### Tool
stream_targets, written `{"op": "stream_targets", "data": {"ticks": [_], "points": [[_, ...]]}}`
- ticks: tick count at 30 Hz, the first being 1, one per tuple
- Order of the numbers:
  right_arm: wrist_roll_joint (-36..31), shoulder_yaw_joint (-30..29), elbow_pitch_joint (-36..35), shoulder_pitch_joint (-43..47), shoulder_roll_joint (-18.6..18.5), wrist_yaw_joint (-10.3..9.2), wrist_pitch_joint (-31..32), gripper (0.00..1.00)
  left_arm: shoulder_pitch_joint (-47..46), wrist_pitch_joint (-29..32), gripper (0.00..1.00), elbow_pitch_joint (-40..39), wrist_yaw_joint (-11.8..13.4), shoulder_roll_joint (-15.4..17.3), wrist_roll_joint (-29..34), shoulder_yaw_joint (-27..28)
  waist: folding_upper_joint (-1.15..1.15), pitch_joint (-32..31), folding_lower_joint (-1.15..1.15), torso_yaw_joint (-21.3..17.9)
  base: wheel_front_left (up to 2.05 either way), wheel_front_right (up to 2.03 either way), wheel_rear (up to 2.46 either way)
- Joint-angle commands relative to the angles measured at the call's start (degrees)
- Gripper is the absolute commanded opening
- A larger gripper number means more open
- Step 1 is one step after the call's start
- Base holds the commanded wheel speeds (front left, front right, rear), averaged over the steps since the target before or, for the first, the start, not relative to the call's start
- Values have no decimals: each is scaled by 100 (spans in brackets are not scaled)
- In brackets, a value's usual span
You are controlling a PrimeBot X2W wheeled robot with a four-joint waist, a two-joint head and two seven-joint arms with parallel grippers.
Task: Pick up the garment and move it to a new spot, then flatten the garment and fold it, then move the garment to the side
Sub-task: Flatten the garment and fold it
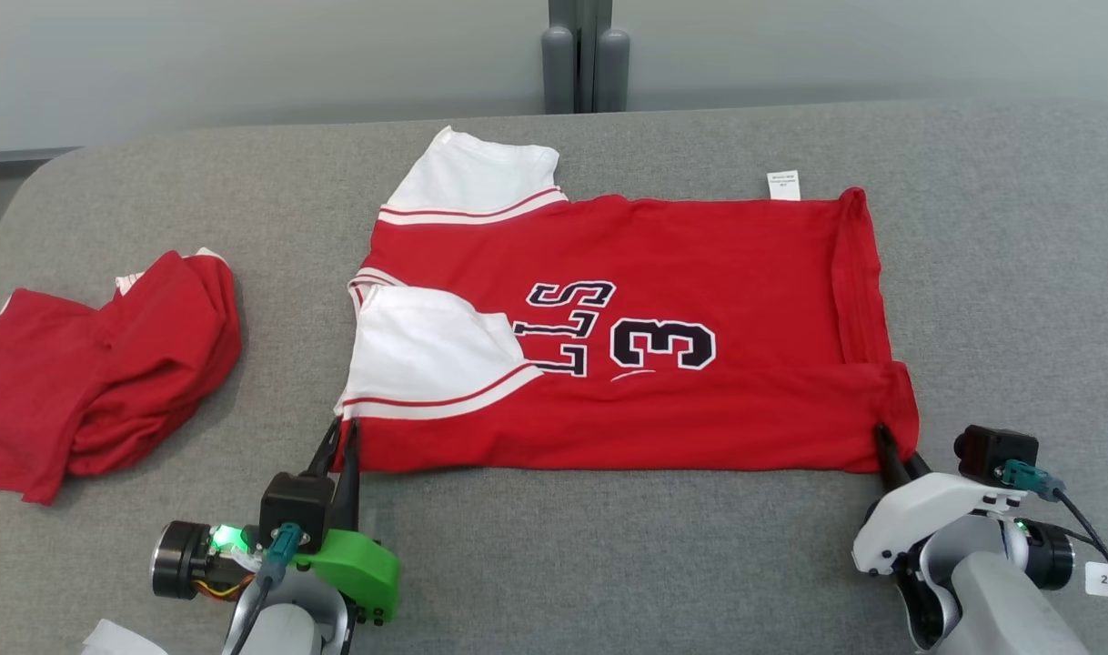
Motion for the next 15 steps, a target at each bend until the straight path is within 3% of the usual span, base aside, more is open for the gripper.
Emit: {"op": "stream_targets", "data": {"ticks": [1, 7, 15], "points": [[-78, 28, 44, 8, -147, -10, -38, 0, 65, -2, 0, 55, -19, 44, -41, 22, 0, -46, 0, -34, 0, 0, 0], [-255, 199, -43, 66, -440, -10, -88, 0, 173, -2, 0, 283, -91, 88, -109, -1, 0, -189, 0, -111, 0, 0, 0], [293, 406, -709, 488, -688, -11, 554, 0, 572, -2, 0, 327, -206, 193, -277, 30, 0, -374, 0, -158, 0, 0, 0]]}}
